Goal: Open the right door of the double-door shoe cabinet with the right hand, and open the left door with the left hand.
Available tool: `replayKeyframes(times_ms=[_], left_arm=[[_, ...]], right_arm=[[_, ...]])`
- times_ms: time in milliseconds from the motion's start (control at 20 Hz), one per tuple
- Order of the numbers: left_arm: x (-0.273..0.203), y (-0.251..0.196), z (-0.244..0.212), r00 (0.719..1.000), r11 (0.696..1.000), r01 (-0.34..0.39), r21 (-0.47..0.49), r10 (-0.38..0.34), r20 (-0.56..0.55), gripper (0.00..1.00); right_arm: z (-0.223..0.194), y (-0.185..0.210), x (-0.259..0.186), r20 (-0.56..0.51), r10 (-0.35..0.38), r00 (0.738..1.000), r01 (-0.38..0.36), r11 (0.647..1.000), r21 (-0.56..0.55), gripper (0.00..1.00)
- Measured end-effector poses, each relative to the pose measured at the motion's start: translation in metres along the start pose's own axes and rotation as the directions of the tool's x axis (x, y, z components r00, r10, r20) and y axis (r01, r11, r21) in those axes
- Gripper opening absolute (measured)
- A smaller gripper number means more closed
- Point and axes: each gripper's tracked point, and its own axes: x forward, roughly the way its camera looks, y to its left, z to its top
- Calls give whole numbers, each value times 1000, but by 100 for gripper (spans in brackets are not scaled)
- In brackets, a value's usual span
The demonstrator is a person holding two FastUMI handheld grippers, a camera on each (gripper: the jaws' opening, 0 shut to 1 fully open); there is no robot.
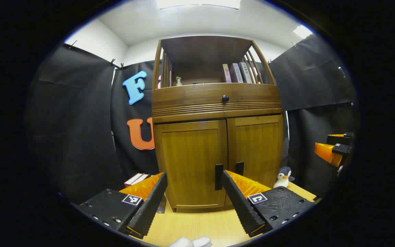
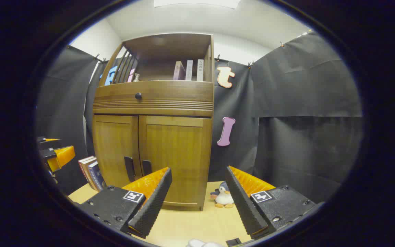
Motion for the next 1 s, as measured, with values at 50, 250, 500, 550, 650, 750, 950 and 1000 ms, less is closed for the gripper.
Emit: replayKeyframes(times_ms=[50, 250, 500, 550, 650, 750, 950, 1000], left_arm=[[0, 1, -1, 1000, 1000, 3, -3, -3, -6, 96], [2, 5, -2, 1000, 1000, 3, 5, -3, -13, 96], [4, 13, 0, 1000, 1000, 5, -1, -5, -26, 96], [4, 14, 2, 1000, 1000, 5, 1, -5, -26, 96], [0, 17, 1, 1000, 1000, 6, 4, -5, -28, 96], [-3, 19, 2, 999, 1000, 14, 5, -14, -29, 96], [-6, 26, 4, 999, 1000, 17, -1, -17, -36, 96], [-7, 29, 4, 999, 1000, 16, -5, -16, -41, 96]], right_arm=[[0, 0, 0, -1, -1, 1000, 1, 1000, -1, 98], [0, 2, 1, -3, -6, 1000, 6, 1000, -6, 98], [1, 12, 5, -10, 11, 1000, -11, 1000, -15, 98], [0, 13, 6, -10, 12, 1000, -12, 1000, -18, 98], [-3, 16, 9, -19, 13, 1000, -13, 1000, -23, 98], [-8, 19, 14, -34, 13, 999, -14, 1000, -28, 99], [-26, 24, 26, -64, 16, 998, -18, 999, -29, 99], [-31, 26, 30, -64, 13, 998, -15, 1000, -26, 99]])
